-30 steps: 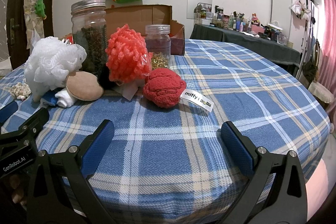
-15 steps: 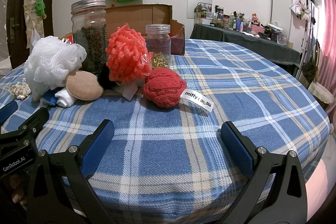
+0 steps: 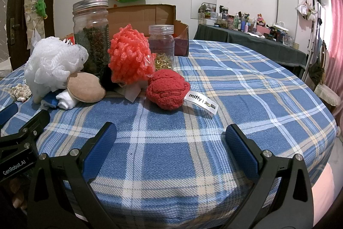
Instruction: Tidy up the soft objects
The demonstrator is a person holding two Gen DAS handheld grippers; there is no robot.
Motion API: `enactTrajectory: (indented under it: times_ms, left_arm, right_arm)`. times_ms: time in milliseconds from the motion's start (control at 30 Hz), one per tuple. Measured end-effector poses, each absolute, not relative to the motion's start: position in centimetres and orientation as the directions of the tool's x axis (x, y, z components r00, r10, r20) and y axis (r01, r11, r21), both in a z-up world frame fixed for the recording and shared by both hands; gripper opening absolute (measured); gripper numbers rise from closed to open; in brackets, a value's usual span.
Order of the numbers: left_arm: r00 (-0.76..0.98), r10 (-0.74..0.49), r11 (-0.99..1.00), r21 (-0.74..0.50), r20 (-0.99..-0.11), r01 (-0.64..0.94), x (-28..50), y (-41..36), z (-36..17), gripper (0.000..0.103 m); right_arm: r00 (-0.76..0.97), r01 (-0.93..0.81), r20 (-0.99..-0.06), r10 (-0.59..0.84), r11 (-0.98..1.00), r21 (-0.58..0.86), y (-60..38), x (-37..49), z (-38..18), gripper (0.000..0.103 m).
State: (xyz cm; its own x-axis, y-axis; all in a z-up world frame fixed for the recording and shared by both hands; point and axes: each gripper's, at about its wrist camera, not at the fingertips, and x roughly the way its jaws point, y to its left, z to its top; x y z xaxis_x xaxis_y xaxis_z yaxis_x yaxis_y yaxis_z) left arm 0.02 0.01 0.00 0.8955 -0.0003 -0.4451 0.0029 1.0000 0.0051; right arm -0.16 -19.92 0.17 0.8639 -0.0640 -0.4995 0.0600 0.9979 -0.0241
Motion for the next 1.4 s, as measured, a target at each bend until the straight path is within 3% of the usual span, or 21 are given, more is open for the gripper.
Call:
enactTrajectory:
  times_ms: [1400]
  left_arm:
    - [0.9,-0.046,0.999,-0.015,-0.434,0.044,0.2,0.2,1.5,0.103]
  right_arm:
    - [0.859,0.021,-0.511,-0.025,1.0,-0.015,-20.0,-0.1,0.6,0.103]
